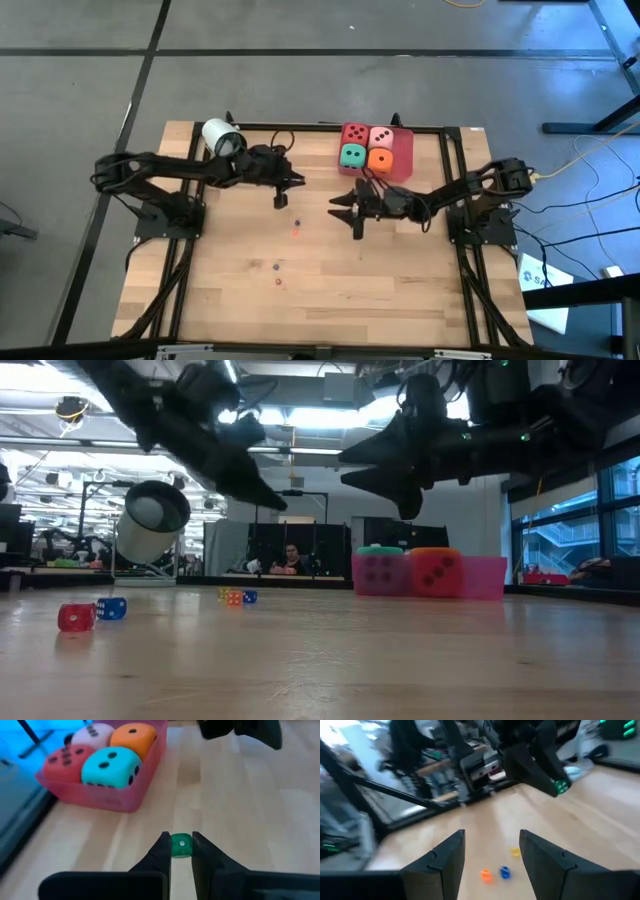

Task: Pick & Place Dice
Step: Put the small green dice into the red bin

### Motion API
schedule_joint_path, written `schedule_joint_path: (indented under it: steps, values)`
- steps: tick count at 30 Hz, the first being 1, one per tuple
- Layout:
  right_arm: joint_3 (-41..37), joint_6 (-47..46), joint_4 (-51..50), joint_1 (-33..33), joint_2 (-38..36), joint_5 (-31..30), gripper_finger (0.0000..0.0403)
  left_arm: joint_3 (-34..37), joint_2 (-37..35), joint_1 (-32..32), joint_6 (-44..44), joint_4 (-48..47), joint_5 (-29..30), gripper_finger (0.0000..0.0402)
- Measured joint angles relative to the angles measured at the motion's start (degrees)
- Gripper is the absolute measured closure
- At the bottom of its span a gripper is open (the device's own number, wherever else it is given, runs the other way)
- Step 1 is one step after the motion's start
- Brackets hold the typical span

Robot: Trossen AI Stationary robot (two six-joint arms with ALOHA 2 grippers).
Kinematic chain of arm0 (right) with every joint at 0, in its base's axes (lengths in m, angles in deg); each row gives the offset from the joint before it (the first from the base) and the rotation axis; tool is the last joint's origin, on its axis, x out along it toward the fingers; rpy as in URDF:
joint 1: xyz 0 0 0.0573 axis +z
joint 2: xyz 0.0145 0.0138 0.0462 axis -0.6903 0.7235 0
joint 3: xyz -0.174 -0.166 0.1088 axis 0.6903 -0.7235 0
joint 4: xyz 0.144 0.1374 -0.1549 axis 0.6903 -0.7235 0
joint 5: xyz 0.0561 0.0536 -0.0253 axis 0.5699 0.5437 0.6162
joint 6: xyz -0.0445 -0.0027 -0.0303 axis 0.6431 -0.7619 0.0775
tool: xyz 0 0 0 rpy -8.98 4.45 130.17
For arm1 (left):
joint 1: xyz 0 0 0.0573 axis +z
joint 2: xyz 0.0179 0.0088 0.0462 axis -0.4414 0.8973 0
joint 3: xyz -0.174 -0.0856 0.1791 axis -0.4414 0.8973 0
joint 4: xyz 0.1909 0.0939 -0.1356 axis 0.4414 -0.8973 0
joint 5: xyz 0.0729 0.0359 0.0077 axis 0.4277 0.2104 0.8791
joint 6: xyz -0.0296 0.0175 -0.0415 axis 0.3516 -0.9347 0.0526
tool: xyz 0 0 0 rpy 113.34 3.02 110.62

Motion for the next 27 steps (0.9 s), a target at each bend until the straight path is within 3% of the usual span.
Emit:
schedule_joint_path:
  steps: [7, 14, 21, 27]
  values:
    - [1.61, -7.81, 1.82, -6.61, 0.00, 12.75, 0.0215, -7.82, -1.92, -9.26, -9.75, -7.75, 16.02, 0.0374]
    - [1.99, -10.30, 3.33, -11.87, 0.00, 22.24, 0.0215, -11.81, -2.04, -17.94, -18.11, -9.04, 29.77, 0.0374]
    - [2.13, -13.43, 10.84, -14.57, 0.00, 29.96, 0.0215, -12.50, -2.08, -21.40, -19.96, -7.93, 31.04, 0.0374]
    - [5.34, -13.78, 8.70, -14.56, 1.31, 33.45, 0.0215, -12.50, -1.66, -22.28, -21.54, -5.77, 30.45, 0.0374]
